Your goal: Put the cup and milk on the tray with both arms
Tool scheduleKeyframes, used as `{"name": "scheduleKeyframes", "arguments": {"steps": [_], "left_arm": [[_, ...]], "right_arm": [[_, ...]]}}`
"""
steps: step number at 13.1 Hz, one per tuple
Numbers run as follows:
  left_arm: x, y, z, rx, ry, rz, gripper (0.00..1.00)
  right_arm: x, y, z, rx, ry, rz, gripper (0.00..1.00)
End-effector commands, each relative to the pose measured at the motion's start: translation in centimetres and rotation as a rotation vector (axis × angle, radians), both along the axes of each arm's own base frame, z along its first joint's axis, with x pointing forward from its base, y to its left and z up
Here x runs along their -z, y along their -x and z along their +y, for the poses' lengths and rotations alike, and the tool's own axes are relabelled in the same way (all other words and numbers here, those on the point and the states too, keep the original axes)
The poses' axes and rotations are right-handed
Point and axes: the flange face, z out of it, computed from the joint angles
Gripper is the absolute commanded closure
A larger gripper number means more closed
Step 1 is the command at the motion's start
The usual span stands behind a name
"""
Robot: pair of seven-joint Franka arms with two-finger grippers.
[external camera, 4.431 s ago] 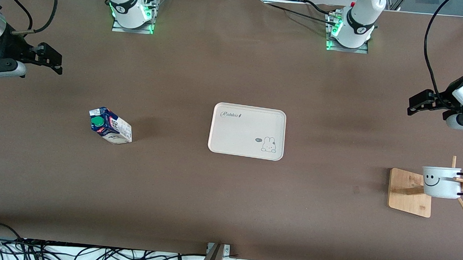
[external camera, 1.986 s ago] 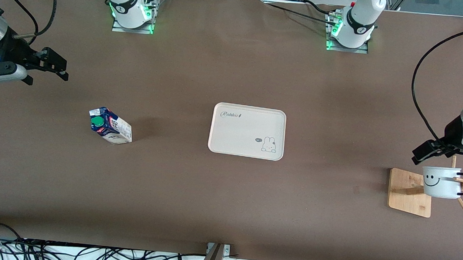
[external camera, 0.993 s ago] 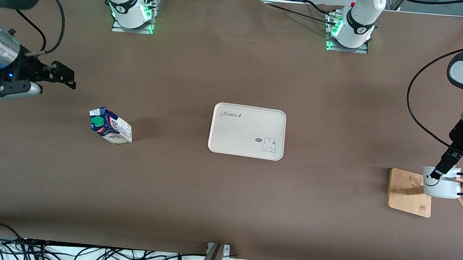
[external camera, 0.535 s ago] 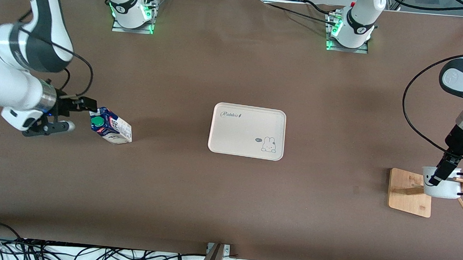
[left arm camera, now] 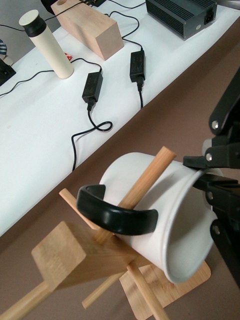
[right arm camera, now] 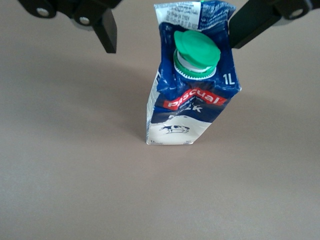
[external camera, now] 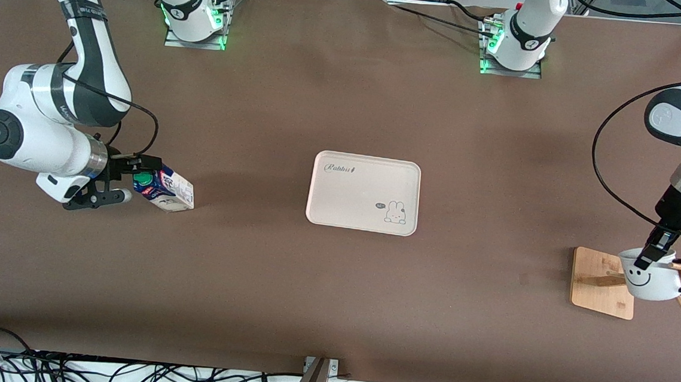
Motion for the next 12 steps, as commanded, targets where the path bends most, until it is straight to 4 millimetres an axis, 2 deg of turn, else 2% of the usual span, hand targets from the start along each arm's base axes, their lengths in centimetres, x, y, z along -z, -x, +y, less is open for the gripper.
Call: {"name": "scheduleKeyframes", "arguments": {"steps": [1,5,7,9,10,12], "left_arm": [[-0.5,-0.1,0.7,0.004,0.0,-0.009,1.0],[-2.0,0.2,-1.9,0.08,0.0,0.024,1.0],[-3.0,0.6,-4.4,0.162,0.003,0.072,1.0],[-5.9,0.0,-5.5,0.274,-0.104,0.139,1.0],[-7.0,-0.4,-6.8,0.325,-0.15,0.173,1.0],[-7.9,-0.5,-10.2,0.396,-0.152,0.221,1.0]], "right_arm": [[-1.2,0.1,0.3,-0.001,-0.011,-0.007,0.0],[-2.0,-0.2,0.9,-0.002,-0.024,-0.021,0.0],[-1.3,0.0,1.2,0.001,-0.027,-0.008,0.0],[-0.7,0.0,3.1,-0.013,-0.026,-0.01,0.0],[0.0,0.0,3.2,-0.015,-0.024,-0.001,0.0],[0.6,0.0,2.9,-0.022,-0.015,0.008,0.0]]}}
